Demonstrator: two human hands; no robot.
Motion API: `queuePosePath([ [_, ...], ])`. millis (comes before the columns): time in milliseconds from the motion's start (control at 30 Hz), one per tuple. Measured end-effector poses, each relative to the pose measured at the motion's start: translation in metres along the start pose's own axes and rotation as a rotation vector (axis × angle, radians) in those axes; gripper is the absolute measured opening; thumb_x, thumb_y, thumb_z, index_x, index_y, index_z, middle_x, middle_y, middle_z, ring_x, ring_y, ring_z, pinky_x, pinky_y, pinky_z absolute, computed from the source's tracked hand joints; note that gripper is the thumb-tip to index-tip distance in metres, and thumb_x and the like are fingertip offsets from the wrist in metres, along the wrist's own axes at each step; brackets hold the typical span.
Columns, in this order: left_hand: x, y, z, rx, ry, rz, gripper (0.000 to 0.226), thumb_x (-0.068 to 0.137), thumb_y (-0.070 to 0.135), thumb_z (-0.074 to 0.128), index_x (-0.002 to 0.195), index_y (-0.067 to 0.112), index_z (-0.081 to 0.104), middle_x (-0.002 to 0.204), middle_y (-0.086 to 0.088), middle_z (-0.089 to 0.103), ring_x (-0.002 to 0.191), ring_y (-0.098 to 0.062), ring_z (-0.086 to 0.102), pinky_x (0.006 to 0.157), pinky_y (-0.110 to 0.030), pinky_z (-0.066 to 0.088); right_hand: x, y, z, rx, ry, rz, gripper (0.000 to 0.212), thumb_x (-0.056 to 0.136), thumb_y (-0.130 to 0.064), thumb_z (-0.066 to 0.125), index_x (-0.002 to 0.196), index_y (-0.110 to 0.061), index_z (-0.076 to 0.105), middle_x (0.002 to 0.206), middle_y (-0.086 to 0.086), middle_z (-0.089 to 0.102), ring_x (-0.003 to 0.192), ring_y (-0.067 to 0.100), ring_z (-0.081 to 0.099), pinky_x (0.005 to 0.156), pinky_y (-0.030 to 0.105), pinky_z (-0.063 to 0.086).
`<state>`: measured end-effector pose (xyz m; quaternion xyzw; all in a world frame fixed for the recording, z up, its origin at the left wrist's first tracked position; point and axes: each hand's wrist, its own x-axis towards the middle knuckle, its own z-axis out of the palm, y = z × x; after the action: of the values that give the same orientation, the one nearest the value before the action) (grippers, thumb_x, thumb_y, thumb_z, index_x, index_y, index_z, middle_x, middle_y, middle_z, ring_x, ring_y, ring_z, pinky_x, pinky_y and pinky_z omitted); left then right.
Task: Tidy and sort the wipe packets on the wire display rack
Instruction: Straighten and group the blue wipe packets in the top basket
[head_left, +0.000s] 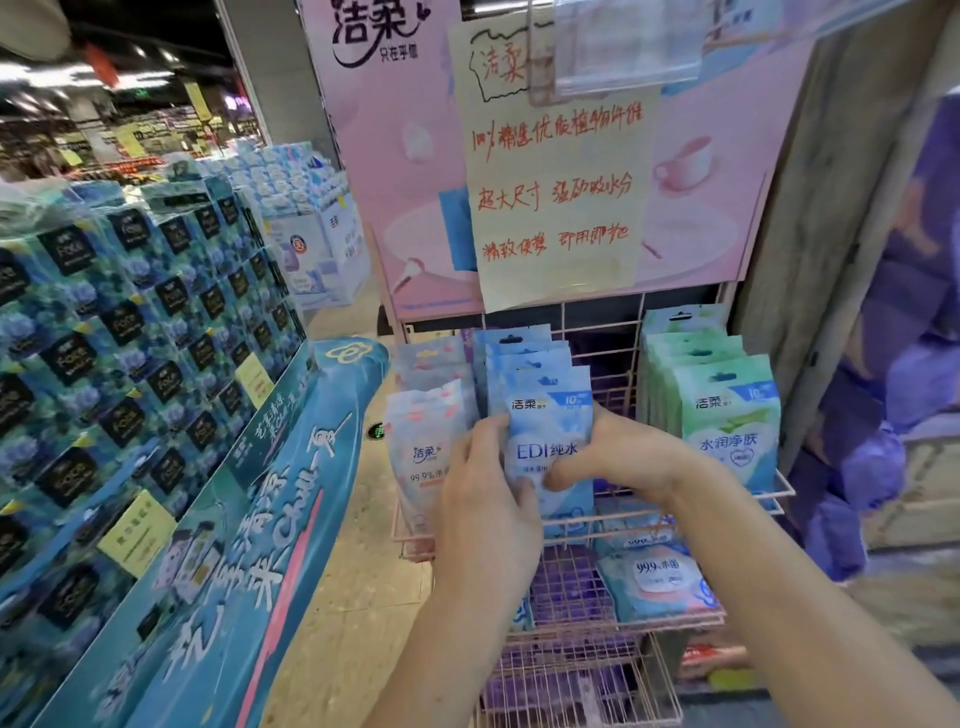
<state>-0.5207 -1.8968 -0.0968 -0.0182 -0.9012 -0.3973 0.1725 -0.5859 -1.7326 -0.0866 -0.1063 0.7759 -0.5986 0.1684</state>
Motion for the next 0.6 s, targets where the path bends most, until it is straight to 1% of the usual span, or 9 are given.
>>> queuePosePath([
  [67, 0.001, -0.001, 0.002, -0.028, -0.021, -0.013, 0.058, 0.096, 0.017, 0.067, 0.141, 0.043, 0.042, 0.117, 0.007, 0.065, 0.104, -0.016, 0.066, 0.089, -0.040, 0.058, -0.002, -0.003, -0.002, -0.032, 0.004, -0.010, 0.065, 0.066, 0.013, 0.072, 0.122, -0.019, 0.064, 0.112, 0.002, 0.077, 0.108, 0.018, 0.072, 0.098, 0.040, 0.054],
  [133, 0.001, -0.002, 0.003, -0.062, -0.042, -0.012, 0.059, 0.096, 0.016, 0.067, 0.140, 0.044, 0.040, 0.118, 0.006, 0.066, 0.106, -0.017, 0.066, 0.089, -0.042, 0.058, -0.002, -0.005, -0.002, -0.012, 0.011, -0.009, 0.062, 0.068, 0.017, 0.071, 0.120, -0.017, 0.066, 0.112, 0.003, 0.077, 0.108, 0.019, 0.072, 0.097, 0.040, 0.054],
  [200, 0.000, -0.002, 0.005, -0.070, -0.036, -0.001, 0.059, 0.096, 0.014, 0.066, 0.142, 0.039, 0.040, 0.125, 0.008, 0.063, 0.111, -0.018, 0.064, 0.092, -0.040, 0.057, -0.003, -0.005, -0.001, 0.044, -0.020, -0.003, 0.064, 0.069, 0.021, 0.069, 0.123, -0.014, 0.065, 0.116, 0.006, 0.076, 0.110, 0.022, 0.071, 0.097, 0.038, 0.054],
  [267, -0.003, -0.002, 0.009, -0.059, 0.002, 0.015, 0.061, 0.095, 0.011, 0.066, 0.146, 0.034, 0.041, 0.133, 0.007, 0.060, 0.118, -0.019, 0.061, 0.097, -0.038, 0.053, -0.003, -0.005, 0.000, 0.067, -0.074, -0.005, 0.062, 0.071, 0.024, 0.067, 0.123, -0.010, 0.065, 0.116, 0.009, 0.075, 0.108, 0.022, 0.071, 0.093, 0.034, 0.055],
  [333, -0.007, -0.001, 0.012, -0.057, 0.036, 0.035, 0.064, 0.095, 0.008, 0.066, 0.150, 0.031, 0.041, 0.139, 0.006, 0.058, 0.126, -0.020, 0.058, 0.103, -0.038, 0.051, -0.004, -0.006, -0.001, 0.050, -0.079, -0.021, 0.060, 0.072, 0.023, 0.068, 0.120, -0.011, 0.067, 0.116, 0.011, 0.075, 0.109, 0.024, 0.071, 0.095, 0.035, 0.056],
  [400, -0.008, 0.001, 0.014, -0.076, 0.043, 0.051, 0.065, 0.096, 0.005, 0.064, 0.151, 0.030, 0.041, 0.143, 0.007, 0.057, 0.131, -0.018, 0.055, 0.106, -0.032, 0.048, -0.006, -0.006, -0.001, 0.050, -0.050, -0.052, 0.060, 0.070, 0.022, 0.069, 0.119, -0.013, 0.068, 0.118, 0.013, 0.074, 0.114, 0.028, 0.070, 0.100, 0.041, 0.055],
  [467, -0.009, 0.004, 0.016, -0.126, 0.036, 0.058, 0.064, 0.097, 0.004, 0.063, 0.151, 0.031, 0.041, 0.144, 0.009, 0.055, 0.131, -0.011, 0.053, 0.102, -0.020, 0.043, -0.008, -0.006, 0.000, 0.069, -0.012, -0.091, 0.060, 0.069, 0.024, 0.067, 0.116, -0.013, 0.070, 0.117, 0.013, 0.074, 0.114, 0.028, 0.070, 0.101, 0.044, 0.055],
  [533, -0.009, 0.007, 0.018, -0.167, 0.053, 0.085, 0.062, 0.096, 0.003, 0.064, 0.149, 0.030, 0.043, 0.142, 0.011, 0.055, 0.130, -0.006, 0.052, 0.099, -0.013, 0.038, -0.011, -0.006, 0.000, 0.093, 0.029, -0.132, 0.060, 0.069, 0.028, 0.063, 0.112, -0.013, 0.071, 0.111, 0.010, 0.077, 0.106, 0.022, 0.073, 0.096, 0.041, 0.057],
  [600, -0.009, 0.008, 0.020, -0.200, 0.089, 0.119, 0.060, 0.094, 0.002, 0.065, 0.145, 0.029, 0.046, 0.138, 0.012, 0.056, 0.129, -0.004, 0.052, 0.099, -0.009, 0.039, -0.014, -0.007, -0.001, 0.120, 0.063, -0.182, 0.062, 0.068, 0.032, 0.060, 0.110, -0.011, 0.070, 0.104, 0.007, 0.078, 0.099, 0.019, 0.075, 0.088, 0.037, 0.060],
])
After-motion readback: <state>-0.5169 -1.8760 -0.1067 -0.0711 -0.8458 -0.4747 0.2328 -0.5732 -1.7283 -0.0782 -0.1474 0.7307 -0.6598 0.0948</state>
